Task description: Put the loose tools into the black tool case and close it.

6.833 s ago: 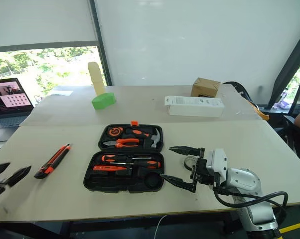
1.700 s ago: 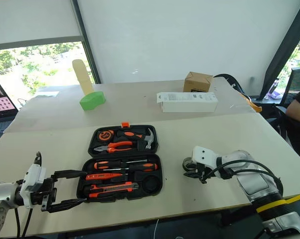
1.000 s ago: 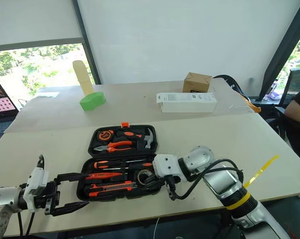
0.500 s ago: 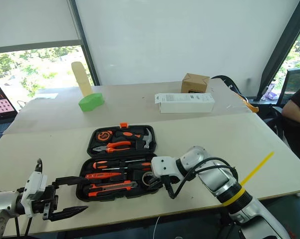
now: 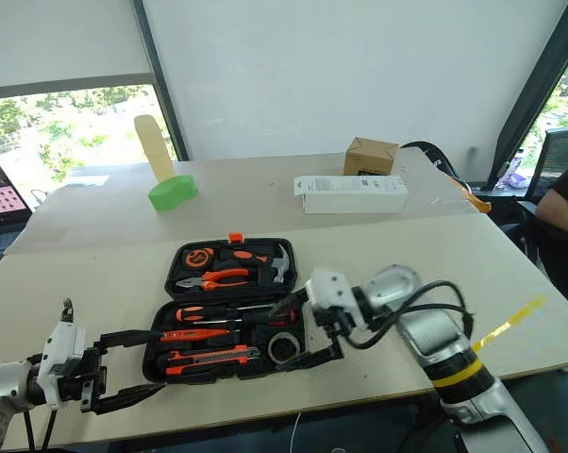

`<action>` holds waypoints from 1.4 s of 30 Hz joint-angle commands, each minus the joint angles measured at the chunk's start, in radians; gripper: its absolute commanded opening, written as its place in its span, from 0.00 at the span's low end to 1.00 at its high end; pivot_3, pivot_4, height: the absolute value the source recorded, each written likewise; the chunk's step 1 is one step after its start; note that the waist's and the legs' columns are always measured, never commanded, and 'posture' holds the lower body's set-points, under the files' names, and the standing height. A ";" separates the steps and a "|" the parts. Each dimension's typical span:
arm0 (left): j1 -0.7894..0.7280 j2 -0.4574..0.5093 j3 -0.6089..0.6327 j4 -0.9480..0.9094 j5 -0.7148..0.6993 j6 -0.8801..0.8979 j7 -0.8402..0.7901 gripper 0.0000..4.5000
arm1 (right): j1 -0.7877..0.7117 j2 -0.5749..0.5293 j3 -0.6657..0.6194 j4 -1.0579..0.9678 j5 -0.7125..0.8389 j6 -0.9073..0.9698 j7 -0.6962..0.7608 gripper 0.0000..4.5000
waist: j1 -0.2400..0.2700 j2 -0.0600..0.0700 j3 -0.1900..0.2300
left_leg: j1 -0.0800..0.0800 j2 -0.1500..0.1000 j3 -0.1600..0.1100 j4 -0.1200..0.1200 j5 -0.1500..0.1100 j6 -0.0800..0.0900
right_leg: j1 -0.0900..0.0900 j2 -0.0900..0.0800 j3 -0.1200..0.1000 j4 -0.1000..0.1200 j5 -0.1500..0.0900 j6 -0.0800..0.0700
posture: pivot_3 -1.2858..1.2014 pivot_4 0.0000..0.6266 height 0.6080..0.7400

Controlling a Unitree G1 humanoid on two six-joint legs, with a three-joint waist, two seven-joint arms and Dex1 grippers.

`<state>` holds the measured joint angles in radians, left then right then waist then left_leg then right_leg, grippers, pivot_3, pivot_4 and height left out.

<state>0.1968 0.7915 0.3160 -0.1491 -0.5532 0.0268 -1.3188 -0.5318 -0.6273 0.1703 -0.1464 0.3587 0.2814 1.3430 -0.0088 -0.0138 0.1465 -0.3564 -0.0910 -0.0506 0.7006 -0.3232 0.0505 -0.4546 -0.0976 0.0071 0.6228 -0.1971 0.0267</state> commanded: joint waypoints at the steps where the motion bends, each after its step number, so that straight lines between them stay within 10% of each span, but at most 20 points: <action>1: 0.007 0.003 0.033 -0.017 -0.012 -0.011 0.008 1.00 | 0.062 -0.050 -0.148 -0.045 0.026 0.091 -0.140 0.99 | 0.003 0.000 0.000 | 0.000 0.000 0.000 0.000 0.000 0.000 | 0.000 0.000 0.000 0.000 0.000 0.000 | 0.52 0.24 1.00; 22: -0.046 -0.030 0.217 0.237 0.044 -0.028 0.265 1.00 | 0.335 -0.004 -0.243 0.015 0.030 -0.142 -0.254 0.99 | 0.013 0.008 0.005 | 0.003 -0.027 -0.054 -0.005 0.012 -0.002 | 0.026 -0.026 -0.043 -0.007 -0.007 0.005 | 0.52 0.24 1.00; 26: -0.058 -0.055 0.247 0.263 0.059 -0.010 0.383 1.00 | 0.317 0.039 -0.211 0.099 -0.010 -0.247 -0.249 0.76 | 0.017 0.008 0.005 | 0.003 -0.026 -0.053 -0.005 0.012 -0.002 | 0.027 -0.025 -0.041 -0.008 -0.007 0.005 | 0.52 0.24 1.00; 36: -0.070 -0.095 0.062 0.135 0.153 0.103 0.498 0.23 | 0.222 0.116 -0.070 0.297 -0.261 -0.464 -0.379 0.01 | 0.017 0.008 0.005 | 0.003 -0.027 -0.048 -0.005 0.012 -0.002 | 0.022 -0.024 -0.033 -0.002 -0.007 0.005 | 0.52 0.24 1.00; 39: -0.062 -0.102 -0.003 0.062 0.146 0.148 0.476 0.01 | 0.201 0.116 -0.058 0.292 -0.268 -0.443 -0.391 0.00 | 0.016 0.008 0.005 | 0.003 -0.027 -0.047 -0.005 0.012 -0.002 | 0.020 -0.024 -0.029 0.001 -0.007 0.005 | 0.52 0.24 1.00; 42: -0.055 -0.109 -0.051 -0.002 0.138 0.192 0.465 0.01 | 0.200 0.108 -0.049 0.256 -0.256 -0.397 -0.378 0.00 | 0.014 0.008 0.005 | 0.003 -0.027 -0.046 -0.005 0.012 -0.002 | 0.017 -0.022 -0.022 0.002 -0.007 0.005 | 0.52 0.24 1.00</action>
<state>0.1362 0.6827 0.2765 -0.0933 -0.3990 0.2002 -0.8482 -0.3167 -0.5098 0.1221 0.1644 0.0854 -0.1372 0.9593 0.0048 -0.0061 0.1513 -0.3537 -0.1184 -0.0968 0.6953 -0.3111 0.0482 -0.4380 -0.1176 -0.0138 0.6248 -0.2037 0.0319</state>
